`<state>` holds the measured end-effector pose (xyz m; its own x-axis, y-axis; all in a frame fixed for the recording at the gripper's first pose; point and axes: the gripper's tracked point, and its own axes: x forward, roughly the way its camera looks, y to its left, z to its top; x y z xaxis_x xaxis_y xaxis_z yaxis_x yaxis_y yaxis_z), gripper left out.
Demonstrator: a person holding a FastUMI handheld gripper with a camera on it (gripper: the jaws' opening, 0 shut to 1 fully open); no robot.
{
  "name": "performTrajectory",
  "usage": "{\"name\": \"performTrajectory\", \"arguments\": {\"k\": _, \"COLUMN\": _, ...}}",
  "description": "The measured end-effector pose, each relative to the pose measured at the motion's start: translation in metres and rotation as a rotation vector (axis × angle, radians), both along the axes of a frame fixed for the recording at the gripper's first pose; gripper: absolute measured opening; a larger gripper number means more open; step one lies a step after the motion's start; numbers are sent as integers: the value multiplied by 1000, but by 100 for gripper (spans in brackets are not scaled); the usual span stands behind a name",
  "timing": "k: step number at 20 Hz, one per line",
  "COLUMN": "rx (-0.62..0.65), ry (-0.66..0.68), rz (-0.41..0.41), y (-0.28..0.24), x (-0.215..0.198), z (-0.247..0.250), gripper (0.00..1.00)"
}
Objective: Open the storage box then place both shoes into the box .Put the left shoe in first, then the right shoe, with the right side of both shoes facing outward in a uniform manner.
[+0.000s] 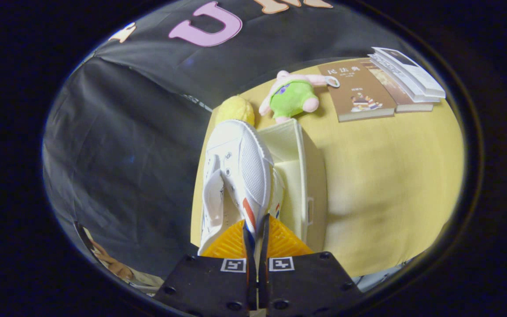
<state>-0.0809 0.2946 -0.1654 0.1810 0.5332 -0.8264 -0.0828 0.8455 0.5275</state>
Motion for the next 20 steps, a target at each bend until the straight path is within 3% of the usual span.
{"name": "performTrajectory", "arguments": {"k": 4, "rx": -140, "ry": -10, "rz": 55, "y": -15, "x": -5, "z": -30, "gripper": 5}}
{"name": "performTrajectory", "arguments": {"k": 8, "rx": -119, "ry": -40, "rz": 60, "y": -9, "x": -3, "z": -26, "gripper": 11}}
{"name": "performTrajectory", "arguments": {"k": 13, "rx": -20, "ry": -160, "rz": 26, "y": -8, "x": 15, "z": 10, "gripper": 67}}
{"name": "performTrajectory", "arguments": {"k": 16, "rx": -40, "ry": -280, "rz": 19, "y": -34, "x": 27, "z": 33, "gripper": 100}}
{"name": "performTrajectory", "arguments": {"k": 20, "rx": -53, "ry": -396, "rz": -7, "y": -69, "x": 30, "z": 56, "gripper": 100}}
